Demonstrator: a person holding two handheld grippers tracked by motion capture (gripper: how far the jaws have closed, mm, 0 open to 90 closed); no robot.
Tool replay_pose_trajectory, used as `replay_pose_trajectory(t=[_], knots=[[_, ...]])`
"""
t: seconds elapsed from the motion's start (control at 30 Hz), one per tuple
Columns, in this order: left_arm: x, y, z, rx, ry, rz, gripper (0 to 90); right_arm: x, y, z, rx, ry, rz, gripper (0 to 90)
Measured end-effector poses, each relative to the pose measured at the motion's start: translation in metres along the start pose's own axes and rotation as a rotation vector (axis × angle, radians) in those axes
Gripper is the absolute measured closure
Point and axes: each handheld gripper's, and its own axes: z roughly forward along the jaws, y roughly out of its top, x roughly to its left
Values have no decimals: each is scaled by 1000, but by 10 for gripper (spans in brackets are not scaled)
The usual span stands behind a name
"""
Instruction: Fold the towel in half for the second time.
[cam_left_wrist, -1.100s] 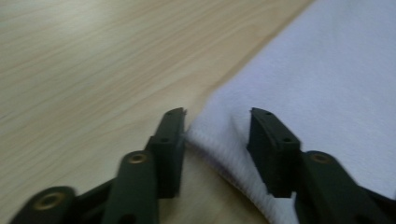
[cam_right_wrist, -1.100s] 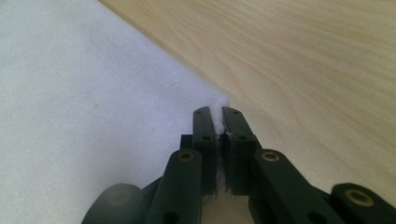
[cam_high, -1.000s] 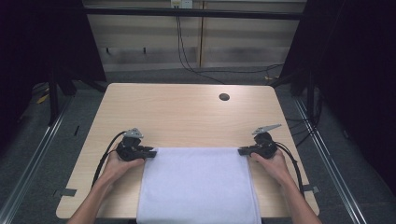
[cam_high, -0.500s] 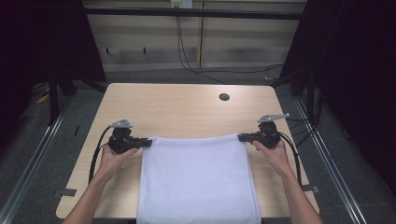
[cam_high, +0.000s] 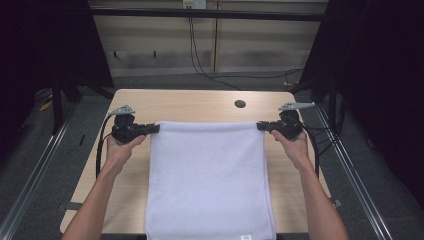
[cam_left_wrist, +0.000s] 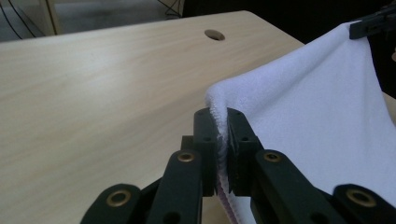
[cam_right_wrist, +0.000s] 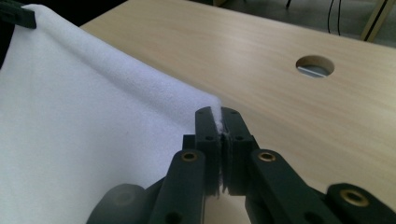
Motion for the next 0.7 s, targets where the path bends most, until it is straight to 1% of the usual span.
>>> replay_pose_trajectory(t=[0.03, 0.07, 0.1, 0.17, 0.23, 0.27, 0.3, 0.33, 0.37, 0.4, 0.43, 0.5, 0.57, 0.6, 0.63, 0.7], knots=[[1, 5, -1, -16, -1, -6, 846, -1, 4, 0, -7, -6, 0, 870], [1, 8, -2, -31, 4, -1, 846, -2, 9, -2, -16, -8, -5, 870], [0, 14, -5, -59, 7, 4, 846, -2, 13, -3, -27, -11, -4, 870], [-2, 24, -10, -88, 12, 7, 846, -2, 23, -8, -56, -21, -12, 871], [-8, 29, -17, -109, 5, 31, 846, 1, 31, -16, -91, -18, -30, 871], [-12, 29, -21, -111, -2, 28, 846, 3, 33, -20, -111, -5, -25, 871], [-16, 28, -25, -88, -6, 44, 845, 6, 33, -24, -128, 18, -24, 871], [-20, 25, -29, -63, -7, 63, 843, 10, 31, -28, -137, 32, -32, 870], [-24, 20, -33, -55, -11, 72, 842, 15, 28, -30, -133, 44, -45, 870], [-26, 13, -38, -53, -22, 74, 841, 19, 23, -32, -116, 48, -66, 870], [-28, 7, -41, -56, -40, 74, 841, 24, 17, -36, -111, 56, -79, 870], [-34, -11, -49, -45, -68, 75, 840, 29, 5, -42, -102, 85, -91, 870], [-40, -26, -54, -45, -97, 63, 840, 36, -11, -52, -81, 121, -100, 869], [-45, -36, -58, -43, -115, 64, 839, 39, -17, -56, -77, 131, -104, 869], [-50, -44, -60, -37, -122, 66, 837, 44, -26, -60, -58, 145, -108, 868], [-61, -61, -65, -16, -152, 74, 836, 54, -40, -66, -26, 148, -127, 868]])
